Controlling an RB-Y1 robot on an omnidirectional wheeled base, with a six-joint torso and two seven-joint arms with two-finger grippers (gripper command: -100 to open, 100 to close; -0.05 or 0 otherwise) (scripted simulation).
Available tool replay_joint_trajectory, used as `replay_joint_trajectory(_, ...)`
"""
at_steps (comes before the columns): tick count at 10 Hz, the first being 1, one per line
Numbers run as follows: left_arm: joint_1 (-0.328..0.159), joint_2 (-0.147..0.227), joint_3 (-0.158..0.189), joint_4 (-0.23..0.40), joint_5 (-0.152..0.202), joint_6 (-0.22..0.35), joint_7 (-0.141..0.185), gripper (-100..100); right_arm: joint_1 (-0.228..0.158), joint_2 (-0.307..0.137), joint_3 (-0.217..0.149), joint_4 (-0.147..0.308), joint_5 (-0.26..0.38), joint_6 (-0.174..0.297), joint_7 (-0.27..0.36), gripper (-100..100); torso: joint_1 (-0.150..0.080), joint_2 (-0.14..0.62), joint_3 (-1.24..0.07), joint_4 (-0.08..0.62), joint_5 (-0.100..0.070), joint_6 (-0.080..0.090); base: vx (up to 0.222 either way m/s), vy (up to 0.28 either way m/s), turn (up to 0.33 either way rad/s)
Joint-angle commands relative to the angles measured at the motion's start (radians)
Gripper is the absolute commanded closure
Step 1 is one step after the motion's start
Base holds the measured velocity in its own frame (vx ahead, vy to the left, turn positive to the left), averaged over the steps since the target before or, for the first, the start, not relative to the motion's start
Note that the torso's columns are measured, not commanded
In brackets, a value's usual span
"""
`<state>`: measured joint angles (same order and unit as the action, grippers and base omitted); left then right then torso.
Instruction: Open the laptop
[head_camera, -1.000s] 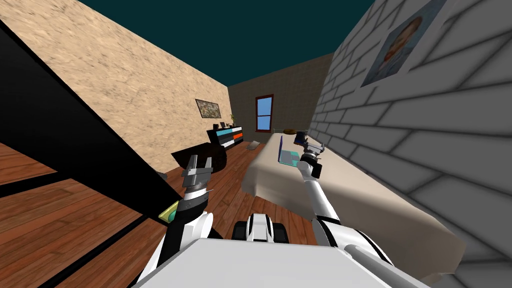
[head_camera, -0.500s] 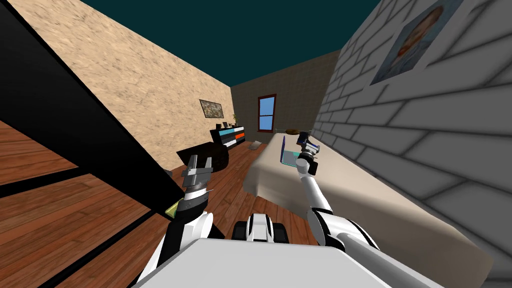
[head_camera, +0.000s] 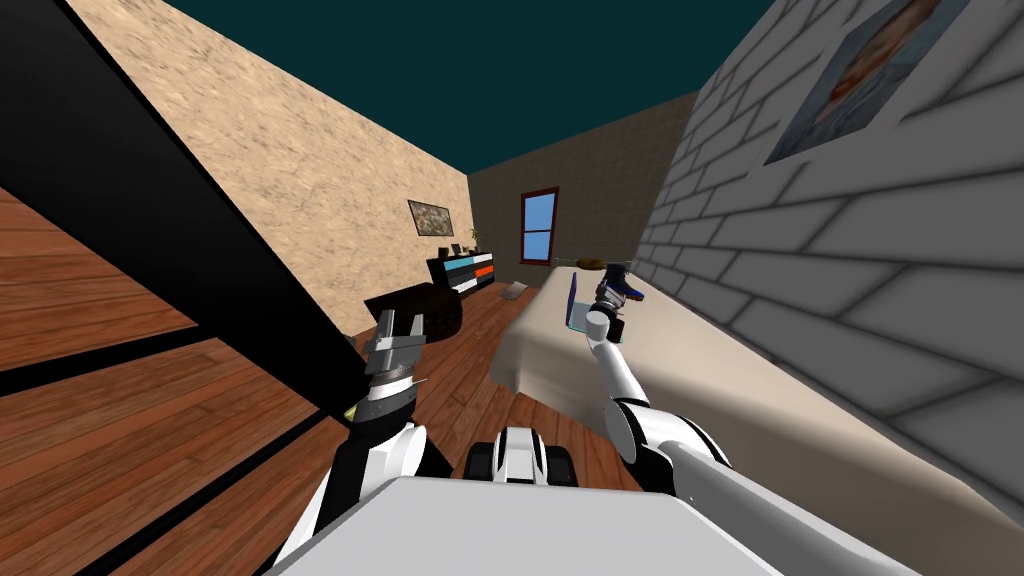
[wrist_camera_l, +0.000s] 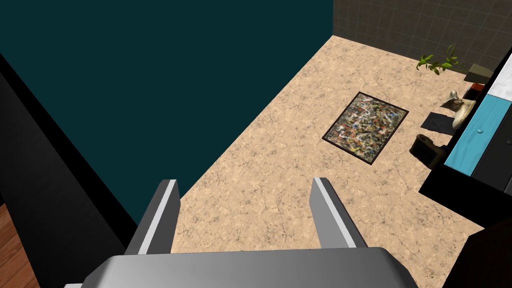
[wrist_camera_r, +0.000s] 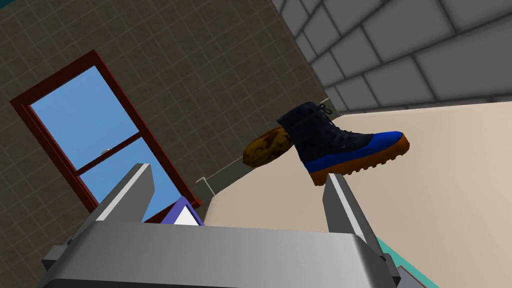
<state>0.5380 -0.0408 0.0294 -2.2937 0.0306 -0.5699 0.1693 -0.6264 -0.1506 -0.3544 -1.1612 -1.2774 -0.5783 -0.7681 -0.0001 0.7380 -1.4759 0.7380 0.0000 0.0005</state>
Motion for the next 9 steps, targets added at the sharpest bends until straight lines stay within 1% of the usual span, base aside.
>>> replay_joint_trajectory(1, 0.000, 0.000, 0.000, 0.000, 0.000, 0.000, 0.000, 0, -0.061, 0.015, -0.023, 0.075, -0.077, 0.008, -0.039, -100, 0.000, 0.000, 0.000, 0.000, 0.000, -0.001, 0.004, 0.011, 0.095)
replay_joint_trajectory(2, 0.000, 0.000, 0.000, 0.000, 0.000, 0.000, 0.000, 0, -0.061, 0.015, -0.023, 0.084, -0.088, 0.008, -0.039, -100, 0.000, 0.000, 0.000, 0.000, 0.000, -0.001, 0.004, 0.009, 0.036)
replay_joint_trajectory(4, 0.000, 0.000, 0.000, 0.000, 0.000, 0.000, 0.000, 0, -0.111, 0.032, -0.038, 0.149, -0.148, 0.011, -0.070, -100, 0.000, 0.000, 0.000, 0.000, 0.000, -0.001, 0.002, 0.009, 0.083)
replay_joint_trajectory(6, 0.000, 0.000, 0.000, 0.000, 0.000, 0.000, 0.000, 0, -0.150, 0.056, -0.050, 0.199, -0.197, 0.014, -0.094, -100, 0.000, 0.000, 0.000, 0.000, 0.000, 0.000, 0.002, 0.009, 0.065)
replay_joint_trajectory(7, 0.000, 0.000, 0.000, 0.000, 0.000, 0.000, 0.000, 0, -0.164, 0.070, -0.054, 0.217, -0.215, 0.014, -0.103, -100, 0.000, 0.000, 0.000, 0.000, 0.000, 0.000, 0.002, 0.009, 0.044)
replay_joint_trajectory(9, 0.000, 0.000, 0.000, 0.000, 0.000, 0.000, 0.000, 0, -0.182, 0.099, -0.060, 0.239, -0.237, 0.015, -0.115, -100, 0.000, 0.000, 0.000, -0.001, 0.000, -0.001, 0.001, 0.006, 0.038)
